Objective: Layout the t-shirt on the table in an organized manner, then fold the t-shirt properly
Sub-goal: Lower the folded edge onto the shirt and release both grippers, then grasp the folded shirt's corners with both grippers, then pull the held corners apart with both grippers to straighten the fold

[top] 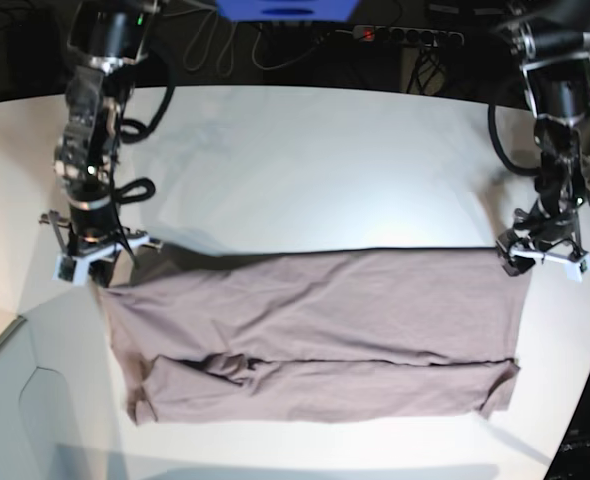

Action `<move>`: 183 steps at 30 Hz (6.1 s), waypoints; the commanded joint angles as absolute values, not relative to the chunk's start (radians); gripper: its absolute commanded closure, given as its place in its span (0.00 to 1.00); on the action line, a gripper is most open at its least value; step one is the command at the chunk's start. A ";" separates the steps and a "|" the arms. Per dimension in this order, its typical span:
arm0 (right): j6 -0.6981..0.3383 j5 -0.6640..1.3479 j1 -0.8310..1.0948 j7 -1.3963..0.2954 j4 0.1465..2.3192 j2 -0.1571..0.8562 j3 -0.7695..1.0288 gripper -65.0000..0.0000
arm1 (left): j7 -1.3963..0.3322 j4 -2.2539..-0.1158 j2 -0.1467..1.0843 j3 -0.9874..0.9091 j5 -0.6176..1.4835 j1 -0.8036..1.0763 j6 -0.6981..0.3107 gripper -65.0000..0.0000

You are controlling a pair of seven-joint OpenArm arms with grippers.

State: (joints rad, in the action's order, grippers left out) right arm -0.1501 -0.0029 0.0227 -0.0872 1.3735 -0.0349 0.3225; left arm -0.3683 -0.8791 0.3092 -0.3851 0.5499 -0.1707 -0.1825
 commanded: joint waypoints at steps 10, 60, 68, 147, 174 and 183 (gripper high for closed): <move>-0.151 -0.001 0.016 -0.061 1.429 -0.024 0.397 1.00 | -0.344 -1.036 0.291 -0.383 0.556 -0.125 -0.191 0.34; -0.151 -0.001 0.038 -0.104 1.234 -0.058 0.371 0.43 | -0.354 -0.816 0.202 -0.380 0.555 -0.225 -0.191 1.00; -0.292 -0.001 0.002 -0.102 1.205 -0.064 0.375 0.43 | -0.357 -0.967 0.205 -0.380 0.553 -0.185 -0.191 1.00; -0.298 -0.005 -0.110 -0.105 1.167 0.082 0.378 0.64 | -0.438 -0.995 0.203 -0.438 0.550 -0.351 -0.189 0.43; -0.295 -0.002 0.036 -0.111 1.247 0.044 0.380 0.48 | -0.318 -0.840 0.222 -0.438 0.545 -0.334 -0.191 0.34; -0.294 -0.002 0.012 -0.105 1.095 0.074 0.414 0.48 | -0.315 -0.837 0.220 -0.332 0.556 -0.337 -0.191 0.34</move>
